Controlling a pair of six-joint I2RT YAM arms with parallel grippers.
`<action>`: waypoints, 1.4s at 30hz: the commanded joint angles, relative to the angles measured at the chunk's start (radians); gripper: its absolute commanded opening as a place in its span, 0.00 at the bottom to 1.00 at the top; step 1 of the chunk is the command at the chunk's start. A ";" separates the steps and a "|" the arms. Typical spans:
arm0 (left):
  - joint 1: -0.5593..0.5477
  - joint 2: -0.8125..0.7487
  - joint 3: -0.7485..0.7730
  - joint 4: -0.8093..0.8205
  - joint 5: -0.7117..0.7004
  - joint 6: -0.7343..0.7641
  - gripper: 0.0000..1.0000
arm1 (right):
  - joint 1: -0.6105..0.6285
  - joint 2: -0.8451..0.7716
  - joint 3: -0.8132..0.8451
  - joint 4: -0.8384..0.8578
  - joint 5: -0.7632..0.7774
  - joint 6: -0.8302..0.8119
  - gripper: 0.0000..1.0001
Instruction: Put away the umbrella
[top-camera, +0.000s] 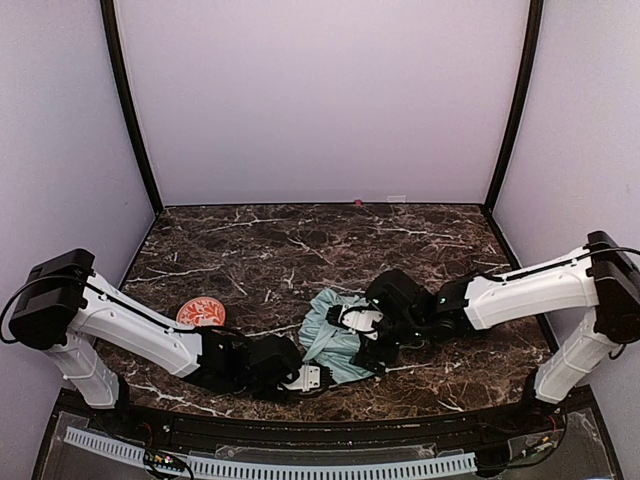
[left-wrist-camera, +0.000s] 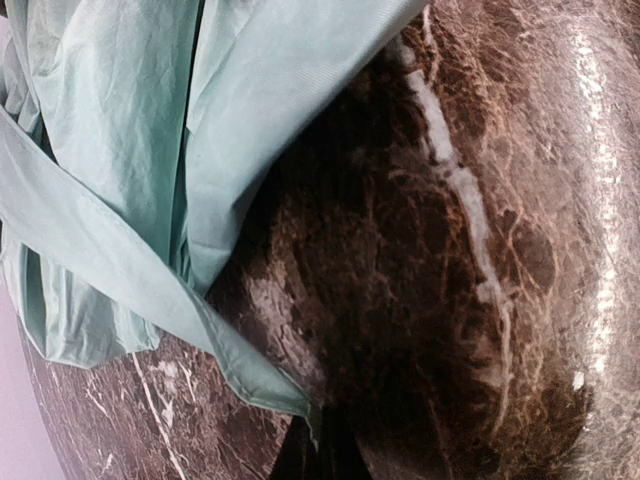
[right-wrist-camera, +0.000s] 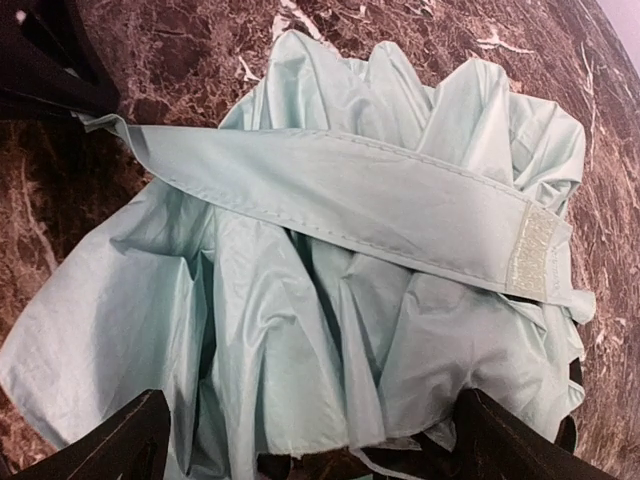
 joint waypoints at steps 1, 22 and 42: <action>-0.001 0.010 -0.009 -0.076 0.043 -0.003 0.00 | 0.027 0.092 0.011 0.092 0.113 -0.030 1.00; 0.002 -0.153 0.058 0.044 0.000 0.131 0.00 | -0.300 0.228 0.108 0.168 -0.251 0.229 0.00; 0.013 -0.078 0.009 0.220 -0.056 0.300 0.00 | -0.570 -0.065 0.132 0.308 -0.796 0.384 0.00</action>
